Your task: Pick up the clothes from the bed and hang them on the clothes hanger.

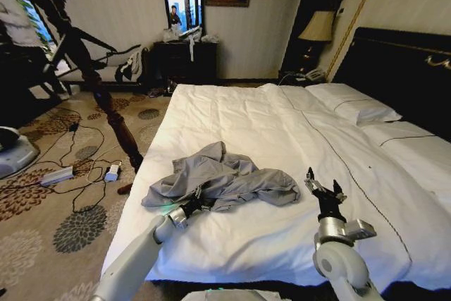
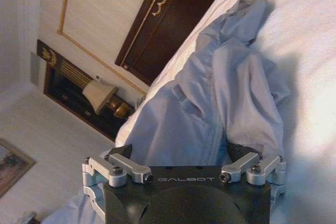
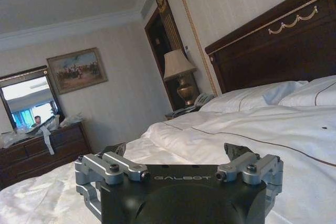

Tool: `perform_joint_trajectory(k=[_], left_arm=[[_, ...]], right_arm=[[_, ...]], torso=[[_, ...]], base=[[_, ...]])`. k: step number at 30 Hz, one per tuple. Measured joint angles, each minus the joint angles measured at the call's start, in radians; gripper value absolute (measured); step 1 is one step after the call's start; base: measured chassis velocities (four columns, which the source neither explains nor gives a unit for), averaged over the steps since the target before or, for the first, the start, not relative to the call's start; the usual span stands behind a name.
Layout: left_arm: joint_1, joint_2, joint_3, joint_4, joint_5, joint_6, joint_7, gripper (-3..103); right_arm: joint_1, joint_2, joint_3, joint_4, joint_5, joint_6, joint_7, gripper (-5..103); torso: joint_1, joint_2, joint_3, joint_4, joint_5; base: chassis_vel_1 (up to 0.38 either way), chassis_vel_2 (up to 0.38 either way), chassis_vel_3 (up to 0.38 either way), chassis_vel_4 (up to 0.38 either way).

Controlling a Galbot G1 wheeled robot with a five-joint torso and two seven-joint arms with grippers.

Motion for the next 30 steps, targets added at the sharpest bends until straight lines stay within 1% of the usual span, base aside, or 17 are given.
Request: perform_joint_trajectory(k=[14,16,19,20,23,26,30], left_arm=[[0.002,0.028,-0.041,-0.062,-0.019,0.009,-0.007,100],[0.009,0.036,-0.047,-0.081,-0.031,0.009,-0.007,100],[0.033,0.066,-0.059,-0.159,-0.056,0.013,-0.008,100],[0.033,0.066,-0.059,-0.159,-0.056,0.013,-0.008,100],[0.056,0.097,-0.056,-0.206,-0.067,0.023,-0.008,100],[0.059,0.099,-0.056,-0.207,-0.067,0.026,-0.007,100],[0.042,0.069,-0.034,-0.173,-0.064,0.030,-0.007,100]], right_arm=[[0.003,0.007,-0.007,-0.002,-0.010,0.001,0.000,100],[0.003,0.008,-0.007,-0.002,-0.011,0.001,-0.001,100],[0.000,0.008,-0.007,-0.002,-0.014,0.002,-0.001,100],[0.000,0.008,-0.007,-0.002,-0.014,0.002,-0.001,100],[-0.002,0.009,-0.007,0.000,-0.017,0.003,-0.001,100],[-0.002,0.010,-0.009,0.002,-0.019,0.004,-0.002,100],[-0.006,0.007,-0.012,0.007,-0.020,0.004,-0.002,100]], torso=[[0.000,0.000,0.000,0.0000,-0.0001],[0.000,0.000,0.000,0.0001,-0.0001],[0.000,0.000,0.000,0.0000,0.0000],[0.000,0.000,0.000,0.0000,0.0000],[0.000,0.000,0.000,0.0002,0.0000],[0.000,0.000,0.000,0.0002,0.0000],[0.000,0.000,0.000,0.0001,-0.0001]], base=[[0.000,0.000,0.000,0.000],[0.000,0.000,0.000,0.000],[0.000,0.000,0.000,0.000],[0.000,0.000,0.000,0.000],[0.000,0.000,0.000,0.000],[0.000,0.000,0.000,0.000],[0.000,0.000,0.000,0.000]])
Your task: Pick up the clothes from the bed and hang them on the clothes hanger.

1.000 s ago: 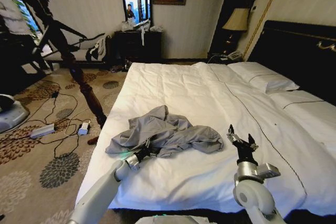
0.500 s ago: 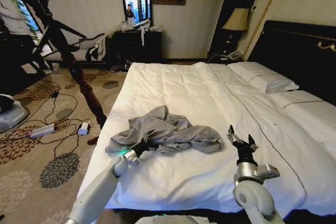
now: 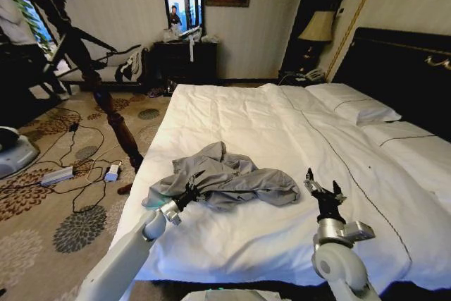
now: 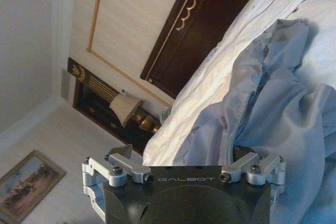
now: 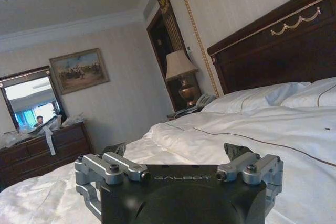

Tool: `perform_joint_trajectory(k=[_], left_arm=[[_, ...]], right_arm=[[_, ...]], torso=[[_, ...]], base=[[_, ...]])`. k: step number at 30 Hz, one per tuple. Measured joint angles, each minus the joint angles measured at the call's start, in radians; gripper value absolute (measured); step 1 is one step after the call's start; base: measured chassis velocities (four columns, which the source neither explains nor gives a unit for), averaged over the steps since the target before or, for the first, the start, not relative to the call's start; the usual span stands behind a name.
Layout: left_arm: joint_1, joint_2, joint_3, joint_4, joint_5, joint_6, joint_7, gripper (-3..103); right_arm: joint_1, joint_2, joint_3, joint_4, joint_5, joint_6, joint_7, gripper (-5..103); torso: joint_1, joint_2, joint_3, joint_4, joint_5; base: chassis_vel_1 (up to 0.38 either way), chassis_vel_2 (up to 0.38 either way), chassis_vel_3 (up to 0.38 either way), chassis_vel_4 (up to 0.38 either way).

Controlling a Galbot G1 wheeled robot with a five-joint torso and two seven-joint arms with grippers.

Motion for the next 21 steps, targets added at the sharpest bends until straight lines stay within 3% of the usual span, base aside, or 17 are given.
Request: perform_joint_trajectory(k=[17,21], left_arm=[[-0.090,-0.107,0.137,0.126,0.005,0.001,0.004,100],[-0.066,-0.072,0.150,0.096,-0.002,0.001,0.007,100]], right_arm=[[-0.025,-0.014,0.013,0.014,-0.004,0.000,0.000,100],[-0.029,-0.011,0.016,0.019,-0.004,0.000,0.000,100]], torso=[[0.000,0.000,0.000,-0.0002,0.0000],[0.000,0.000,0.000,0.0001,0.0002]], base=[[0.000,0.000,0.000,0.000],[0.000,0.000,0.000,0.000]])
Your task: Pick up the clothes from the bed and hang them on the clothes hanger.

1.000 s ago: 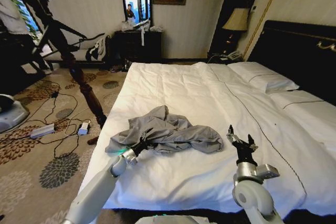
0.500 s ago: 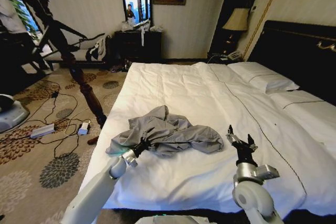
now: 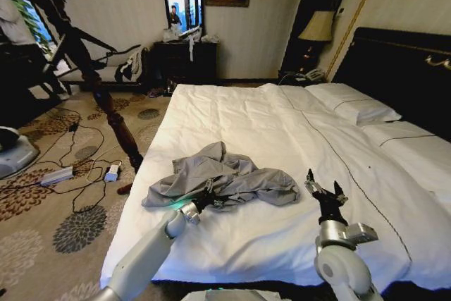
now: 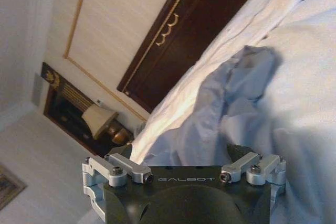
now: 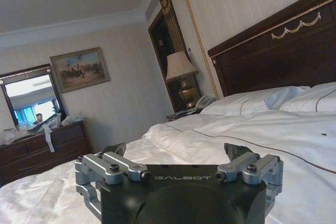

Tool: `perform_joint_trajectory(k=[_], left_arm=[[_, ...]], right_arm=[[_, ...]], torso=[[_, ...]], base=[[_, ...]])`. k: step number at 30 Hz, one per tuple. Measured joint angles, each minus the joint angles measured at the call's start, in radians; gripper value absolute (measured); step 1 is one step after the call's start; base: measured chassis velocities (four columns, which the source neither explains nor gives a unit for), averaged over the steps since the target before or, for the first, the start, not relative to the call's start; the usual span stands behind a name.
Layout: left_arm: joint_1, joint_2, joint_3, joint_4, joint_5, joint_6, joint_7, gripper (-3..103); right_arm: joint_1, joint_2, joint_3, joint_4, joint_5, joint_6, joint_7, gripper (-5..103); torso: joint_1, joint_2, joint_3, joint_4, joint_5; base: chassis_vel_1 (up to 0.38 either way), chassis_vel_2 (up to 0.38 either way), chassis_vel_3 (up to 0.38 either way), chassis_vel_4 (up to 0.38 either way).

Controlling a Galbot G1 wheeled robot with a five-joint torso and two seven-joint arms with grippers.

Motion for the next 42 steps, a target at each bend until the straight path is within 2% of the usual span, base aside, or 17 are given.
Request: perform_joint_trajectory(k=[5,12,21,22,26,29,30,32,33,36,38,42], left_arm=[[0.010,0.019,-0.011,-0.002,0.002,0.000,-0.002,100],[-0.024,-0.063,-0.025,0.058,0.045,0.003,-0.017,100],[-0.064,-0.100,0.003,0.075,0.063,0.002,-0.024,100],[-0.067,-0.099,0.004,0.075,0.065,0.004,-0.026,103],[-0.068,-0.087,0.001,0.069,0.065,0.005,-0.028,95],[-0.066,-0.076,-0.003,0.066,0.065,0.004,-0.024,80],[-0.066,-0.076,-0.003,0.066,0.065,0.004,-0.024,80],[-0.060,-0.074,-0.006,0.060,0.065,0.000,-0.021,69],[-0.060,-0.074,-0.006,0.060,0.065,0.000,-0.021,69],[-0.054,-0.074,-0.011,0.054,0.065,-0.001,-0.019,53],[-0.054,-0.074,-0.012,0.052,0.065,-0.001,-0.019,53],[-0.058,-0.068,-0.013,0.038,0.050,-0.001,-0.018,31]], right_arm=[[0.004,0.004,-0.005,-0.001,-0.002,0.000,0.000,100],[0.005,0.011,-0.016,-0.004,-0.010,-0.002,0.000,100],[-0.013,0.018,-0.003,0.006,-0.015,-0.002,0.000,100],[-0.014,0.018,-0.003,0.006,-0.016,-0.002,0.001,100],[-0.012,0.021,-0.003,0.006,-0.016,-0.002,0.001,100],[-0.008,0.025,-0.008,0.003,-0.017,-0.002,0.001,100],[-0.008,0.025,-0.008,0.003,-0.017,-0.002,0.001,100],[-0.006,0.025,-0.010,0.000,-0.018,-0.002,0.001,100],[-0.006,0.025,-0.010,0.000,-0.018,-0.002,0.001,100],[-0.006,0.023,-0.010,-0.001,-0.018,-0.002,0.001,100],[-0.006,0.023,-0.010,-0.001,-0.018,-0.002,0.001,100],[-0.004,0.024,-0.010,-0.003,-0.018,-0.002,0.001,100]], torso=[[0.000,0.000,0.000,0.0000,-0.0001],[0.000,0.000,0.000,-0.0003,-0.0002],[0.000,0.000,0.000,-0.0002,-0.0001],[0.000,0.000,0.000,-0.0002,-0.0001],[0.000,0.000,0.000,0.0001,0.0000],[0.000,0.000,0.000,0.0001,-0.0001],[0.000,0.000,0.000,0.0001,-0.0001],[0.000,0.000,0.000,0.0000,-0.0001],[0.000,0.000,0.000,0.0000,-0.0001],[0.000,0.000,0.000,0.0000,-0.0001],[0.000,0.000,0.000,0.0000,-0.0001],[0.000,0.000,0.000,-0.0001,-0.0001]], base=[[0.000,0.000,0.000,0.000],[0.000,0.000,0.000,0.000],[0.000,0.000,0.000,0.000],[0.000,0.000,0.000,0.000],[0.000,0.000,0.000,0.000],[0.000,0.000,0.000,0.000],[0.000,0.000,0.000,0.000],[0.000,0.000,0.000,0.000],[0.000,0.000,0.000,0.000],[0.000,0.000,0.000,0.000],[0.000,0.000,0.000,0.000],[0.000,0.000,0.000,0.000]])
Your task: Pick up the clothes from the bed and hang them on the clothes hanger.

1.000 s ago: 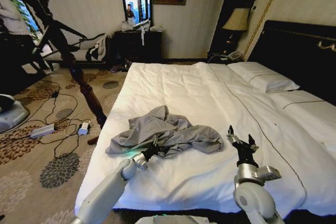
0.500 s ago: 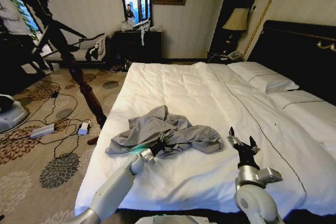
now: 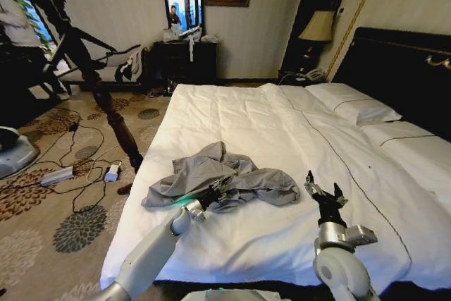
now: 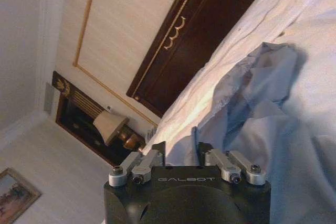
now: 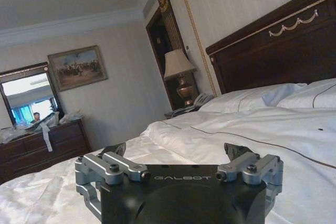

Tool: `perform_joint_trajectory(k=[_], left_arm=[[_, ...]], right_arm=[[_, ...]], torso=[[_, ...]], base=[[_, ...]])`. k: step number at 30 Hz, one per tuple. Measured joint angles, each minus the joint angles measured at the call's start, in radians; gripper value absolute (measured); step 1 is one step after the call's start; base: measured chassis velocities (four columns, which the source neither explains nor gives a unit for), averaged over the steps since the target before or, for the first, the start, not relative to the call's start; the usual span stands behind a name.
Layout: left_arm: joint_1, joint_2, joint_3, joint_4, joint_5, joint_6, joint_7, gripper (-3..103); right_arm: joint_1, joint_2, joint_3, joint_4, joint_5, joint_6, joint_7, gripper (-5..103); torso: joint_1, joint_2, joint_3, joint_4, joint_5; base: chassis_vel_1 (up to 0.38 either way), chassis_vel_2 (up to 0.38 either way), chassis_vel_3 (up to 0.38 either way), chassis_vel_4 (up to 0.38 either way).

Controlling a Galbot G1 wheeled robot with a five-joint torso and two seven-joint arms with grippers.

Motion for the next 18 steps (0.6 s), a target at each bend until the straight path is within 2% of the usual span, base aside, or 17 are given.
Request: perform_joint_trajectory(k=[3,6,7,9,13,15,17,18], left_arm=[[-0.005,0.005,-0.001,-0.002,-0.015,0.002,0.000,26],[-0.014,0.009,-0.006,0.000,-0.032,0.004,0.002,10],[-0.014,0.009,-0.006,0.000,-0.032,0.004,0.002,10],[-0.017,0.011,-0.010,0.000,-0.042,0.005,0.008,2],[-0.019,0.013,-0.023,-0.012,-0.069,0.005,0.013,0],[-0.024,0.016,-0.038,-0.036,-0.117,0.011,0.013,0],[-0.039,0.030,-0.057,-0.078,-0.202,0.047,0.009,0],[-0.039,0.030,-0.057,-0.078,-0.202,0.047,0.009,0]], right_arm=[[0.000,0.003,-0.001,-0.001,0.000,0.000,0.000,100],[0.000,0.004,-0.001,-0.001,0.000,0.000,0.000,100],[0.000,0.004,-0.001,-0.001,0.000,0.000,0.000,100],[0.000,0.004,-0.001,-0.001,0.000,0.001,0.000,100],[0.000,0.002,-0.001,-0.002,-0.003,0.001,0.000,100],[-0.003,-0.002,0.000,-0.002,-0.004,0.001,0.000,100],[-0.005,-0.008,0.002,-0.002,-0.004,0.001,0.000,100],[-0.005,-0.008,0.002,-0.002,-0.004,0.001,0.000,100]], torso=[[0.000,0.000,0.000,0.0000,0.0000],[0.000,0.000,0.000,0.0000,0.0000],[0.000,0.000,0.000,0.0000,0.0000],[0.000,0.000,0.000,0.0000,0.0000],[0.000,0.000,0.000,0.0000,-0.0001],[0.000,0.000,0.000,0.0000,-0.0001],[0.000,0.000,0.000,0.0000,-0.0002],[0.000,0.000,0.000,0.0000,-0.0002]], base=[[0.000,0.000,0.000,0.000],[0.000,0.000,0.000,0.000],[0.000,0.000,0.000,0.000],[0.000,0.000,0.000,0.000],[0.000,0.000,0.000,0.000],[0.000,0.000,0.000,0.000],[0.000,0.000,0.000,0.000],[0.000,0.000,0.000,0.000]])
